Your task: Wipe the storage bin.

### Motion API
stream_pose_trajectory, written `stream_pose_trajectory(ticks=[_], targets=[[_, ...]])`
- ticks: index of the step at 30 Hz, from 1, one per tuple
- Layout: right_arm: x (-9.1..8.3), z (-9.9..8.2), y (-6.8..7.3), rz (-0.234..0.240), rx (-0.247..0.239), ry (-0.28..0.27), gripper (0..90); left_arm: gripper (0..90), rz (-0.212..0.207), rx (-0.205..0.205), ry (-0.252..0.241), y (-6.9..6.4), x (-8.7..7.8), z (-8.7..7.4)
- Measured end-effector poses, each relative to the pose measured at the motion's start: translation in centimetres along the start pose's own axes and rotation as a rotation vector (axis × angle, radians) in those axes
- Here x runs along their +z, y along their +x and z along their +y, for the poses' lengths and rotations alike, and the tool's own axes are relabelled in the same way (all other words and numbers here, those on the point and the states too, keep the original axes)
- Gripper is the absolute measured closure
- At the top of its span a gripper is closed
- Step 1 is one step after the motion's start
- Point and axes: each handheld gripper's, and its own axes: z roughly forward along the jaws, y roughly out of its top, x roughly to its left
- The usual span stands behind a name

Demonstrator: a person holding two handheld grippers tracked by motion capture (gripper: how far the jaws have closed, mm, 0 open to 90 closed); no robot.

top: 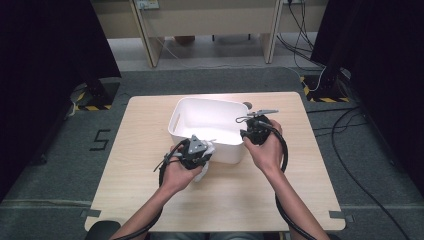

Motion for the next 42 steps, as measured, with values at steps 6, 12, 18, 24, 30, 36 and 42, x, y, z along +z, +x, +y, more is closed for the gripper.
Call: stream_pose_trajectory(ticks=[6,12,18,24,30,36,42], targets=[[0.0,0.0,0.0,-0.001,-0.001,-0.001,71.1,79.8,0.002,0.009,0.01,-0.2,0.4,-0.2],[0.0,0.0,0.0,0.0,-0.002,0.001,70.8,79.9,-0.003,0.005,0.023,-0.2,0.8,-0.3],[0.0,0.0,0.0,-0.001,-0.002,0.001,70.5,79.9,-0.005,0.001,0.024,-0.2,1.0,-0.4],[0.0,0.0,0.0,-0.001,-0.006,-0.001,70.2,79.9,-0.008,-0.004,0.028,-0.2,1.3,-0.7],[0.0,0.0,0.0,0.001,-0.002,0.0,69.9,79.9,-0.008,-0.005,0.038,-0.1,1.6,-0.8],[0.0,0.0,0.0,0.002,-0.002,-0.002,69.9,79.9,-0.009,-0.007,0.048,-0.2,2.0,-1.1],[0.0,0.0,0.0,0.002,-0.005,-0.003,69.5,79.9,-0.01,-0.01,0.055,-0.1,2.3,-1.3]])
